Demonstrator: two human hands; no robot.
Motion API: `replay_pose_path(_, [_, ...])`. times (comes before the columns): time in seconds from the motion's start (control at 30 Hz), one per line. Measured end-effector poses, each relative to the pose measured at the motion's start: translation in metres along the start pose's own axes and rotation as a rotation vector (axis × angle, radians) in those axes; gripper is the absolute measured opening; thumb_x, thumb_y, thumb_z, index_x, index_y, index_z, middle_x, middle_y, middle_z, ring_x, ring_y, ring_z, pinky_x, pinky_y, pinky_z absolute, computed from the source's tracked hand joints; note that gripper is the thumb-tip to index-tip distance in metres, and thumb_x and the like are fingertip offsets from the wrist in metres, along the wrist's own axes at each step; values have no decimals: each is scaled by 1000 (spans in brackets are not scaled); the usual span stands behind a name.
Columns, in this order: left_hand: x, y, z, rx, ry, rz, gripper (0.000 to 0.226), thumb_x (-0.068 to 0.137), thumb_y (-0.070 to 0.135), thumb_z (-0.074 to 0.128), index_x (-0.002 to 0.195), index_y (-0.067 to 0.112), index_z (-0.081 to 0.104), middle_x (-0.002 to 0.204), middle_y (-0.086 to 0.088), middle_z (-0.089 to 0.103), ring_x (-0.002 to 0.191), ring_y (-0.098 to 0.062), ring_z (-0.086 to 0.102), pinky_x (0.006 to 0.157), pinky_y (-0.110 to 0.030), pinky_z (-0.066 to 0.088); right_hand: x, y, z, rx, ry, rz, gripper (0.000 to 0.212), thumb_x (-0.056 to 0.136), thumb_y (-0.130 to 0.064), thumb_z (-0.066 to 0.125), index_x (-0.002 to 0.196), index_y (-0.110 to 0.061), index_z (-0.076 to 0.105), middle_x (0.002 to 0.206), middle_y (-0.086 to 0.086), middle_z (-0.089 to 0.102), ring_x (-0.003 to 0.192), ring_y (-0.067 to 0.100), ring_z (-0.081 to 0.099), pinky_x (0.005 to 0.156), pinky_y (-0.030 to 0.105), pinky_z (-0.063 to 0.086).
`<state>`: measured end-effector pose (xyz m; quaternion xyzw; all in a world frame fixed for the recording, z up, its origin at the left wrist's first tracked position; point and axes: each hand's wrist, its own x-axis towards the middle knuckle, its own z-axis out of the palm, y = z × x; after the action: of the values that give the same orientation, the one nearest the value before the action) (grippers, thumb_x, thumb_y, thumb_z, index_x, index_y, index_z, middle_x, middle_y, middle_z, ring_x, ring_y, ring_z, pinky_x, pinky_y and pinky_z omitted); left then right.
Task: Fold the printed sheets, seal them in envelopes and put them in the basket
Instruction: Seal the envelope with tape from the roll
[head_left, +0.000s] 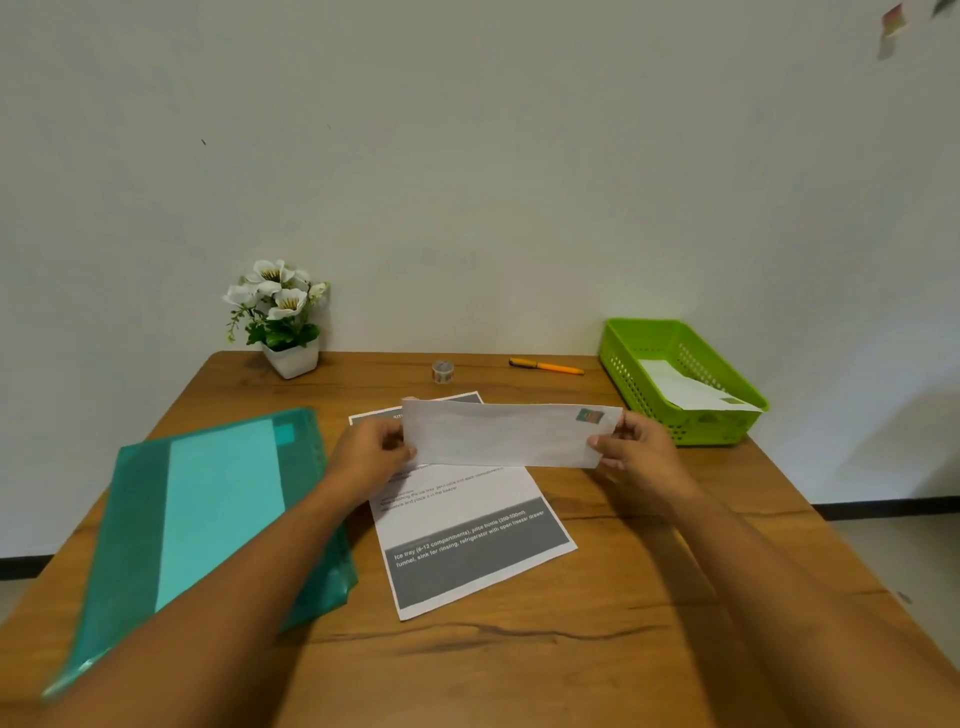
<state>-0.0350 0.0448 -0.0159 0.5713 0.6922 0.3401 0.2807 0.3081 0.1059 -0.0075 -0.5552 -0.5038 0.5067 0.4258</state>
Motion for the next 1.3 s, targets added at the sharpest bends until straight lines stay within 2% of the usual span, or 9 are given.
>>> replay_pose_path(0.07, [2, 1, 2, 68, 20, -5, 18, 96, 18, 69, 106, 33, 73, 99, 14, 74, 96, -12, 70, 85, -39, 58, -1, 2, 0, -9, -1, 10, 24, 94, 4, 68, 111, -13, 69, 118, 11, 72, 108, 26, 71, 88, 41, 62])
replay_pose_path(0.17, [9, 12, -4, -7, 29, 55, 16, 98, 19, 67, 104, 33, 72, 99, 11, 76, 93, -11, 71, 88, -42, 59, -3, -9, -6, -83, 15, -61, 22, 96, 3, 66, 115, -7, 70, 110, 9, 73, 101, 24, 71, 69, 24, 59])
replay_pose_path(0.3, [24, 56, -20, -94, 59, 184, 12, 103, 19, 58, 100, 29, 64, 93, 2, 73, 78, -18, 73, 78, -44, 62, -4, -29, -27, -98, 43, -137, 10, 96, 0, 68, 104, -3, 73, 99, 14, 75, 89, 29, 73, 73, 38, 63])
replay_pose_path(0.43, [51, 114, -20, 23, 149, 323, 9, 104, 30, 58, 108, 24, 61, 85, 0, 70, 61, -16, 70, 66, -39, 62, -15, -45, -59, -42, 85, -165, 10, 96, -4, 70, 88, 1, 65, 73, 7, 65, 67, 18, 68, 58, 32, 62])
replay_pose_path(0.6, [87, 194, 13, 116, 177, 468, 20, 105, 35, 54, 121, 25, 59, 78, 4, 68, 62, -15, 68, 64, -33, 54, -24, -46, -111, 71, 191, -131, 11, 96, -9, 71, 102, -1, 68, 90, 14, 78, 72, 24, 73, 54, 30, 61])
replay_pose_path(0.77, [109, 248, 67, 60, 87, 524, 54, 105, 38, 54, 152, 21, 37, 92, 11, 69, 76, -12, 71, 75, -35, 54, -22, -40, -151, 285, 327, -28, 14, 96, -10, 71, 103, 1, 67, 98, 20, 77, 71, 19, 72, 59, 27, 63])
replay_pose_path(0.87, [109, 260, 103, 133, -53, 552, 53, 102, 35, 58, 150, 19, 42, 115, 4, 69, 98, -21, 69, 90, -42, 54, -14, -42, -157, 440, 361, 19, 10, 97, -5, 69, 91, -3, 61, 92, 19, 75, 66, 16, 73, 60, 26, 64])
replay_pose_path(1.03, [84, 249, 172, 450, -367, 669, 58, 100, 27, 63, 152, 11, 44, 153, -11, 49, 139, -28, 47, 110, -32, 35, 14, -34, -147, 581, 433, 139, 19, 98, 2, 64, 116, 6, 59, 89, 20, 73, 59, 18, 74, 53, 27, 62])
replay_pose_path(1.3, [71, 219, 210, 612, -400, 740, 59, 101, 38, 58, 153, 15, 43, 159, -4, 42, 145, -22, 39, 115, -33, 34, 46, -15, -120, 490, 522, 193, 12, 99, -6, 67, 104, 2, 61, 78, 14, 66, 48, 16, 71, 45, 27, 59])
